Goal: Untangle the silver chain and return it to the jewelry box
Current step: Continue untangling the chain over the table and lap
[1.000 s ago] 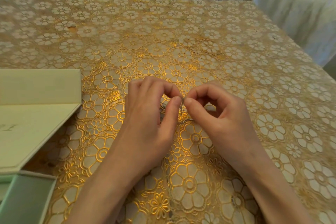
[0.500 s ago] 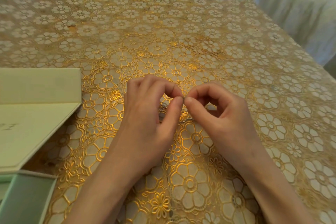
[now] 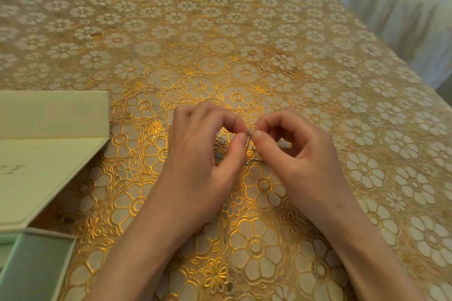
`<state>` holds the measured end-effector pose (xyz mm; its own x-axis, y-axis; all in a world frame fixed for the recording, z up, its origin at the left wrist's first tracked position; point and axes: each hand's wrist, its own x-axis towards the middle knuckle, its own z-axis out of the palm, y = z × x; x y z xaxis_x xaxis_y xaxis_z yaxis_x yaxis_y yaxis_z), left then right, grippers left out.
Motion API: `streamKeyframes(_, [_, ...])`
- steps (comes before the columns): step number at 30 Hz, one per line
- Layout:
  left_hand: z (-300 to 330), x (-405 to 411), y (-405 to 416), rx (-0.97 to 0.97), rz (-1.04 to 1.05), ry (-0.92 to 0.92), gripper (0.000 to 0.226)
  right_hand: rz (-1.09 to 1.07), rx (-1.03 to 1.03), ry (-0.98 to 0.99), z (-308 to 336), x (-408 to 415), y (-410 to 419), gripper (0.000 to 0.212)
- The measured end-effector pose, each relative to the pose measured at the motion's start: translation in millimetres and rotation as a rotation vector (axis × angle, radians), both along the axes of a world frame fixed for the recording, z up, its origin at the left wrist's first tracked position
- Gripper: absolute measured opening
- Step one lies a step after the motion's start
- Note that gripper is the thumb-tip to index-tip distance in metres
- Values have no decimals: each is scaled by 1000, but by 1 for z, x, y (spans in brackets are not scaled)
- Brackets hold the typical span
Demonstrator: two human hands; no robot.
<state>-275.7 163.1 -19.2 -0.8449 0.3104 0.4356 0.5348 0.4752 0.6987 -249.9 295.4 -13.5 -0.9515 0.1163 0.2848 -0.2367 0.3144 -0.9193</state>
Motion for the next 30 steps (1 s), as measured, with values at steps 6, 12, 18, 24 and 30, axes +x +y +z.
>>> streamKeyframes(6, [2, 1, 0, 27, 1, -40, 12, 25, -11, 7, 0, 1, 2, 12])
streamKeyframes(12, [2, 1, 0, 39, 9, -19, 8, 50, 7, 8, 1, 1, 2, 11])
streamKeyframes(18, [4, -1, -3, 26, 7, -7, 5, 43, 64, 28, 1, 1, 1, 10])
streamKeyframes(24, [5, -1, -6, 18, 7, -11, 5, 40, 65, 21, 0, 1, 1, 9])
streamKeyframes(30, [5, 0, -4, 9, 11, -19, 7, 33, 58, -2, 0, 1, 0, 11])
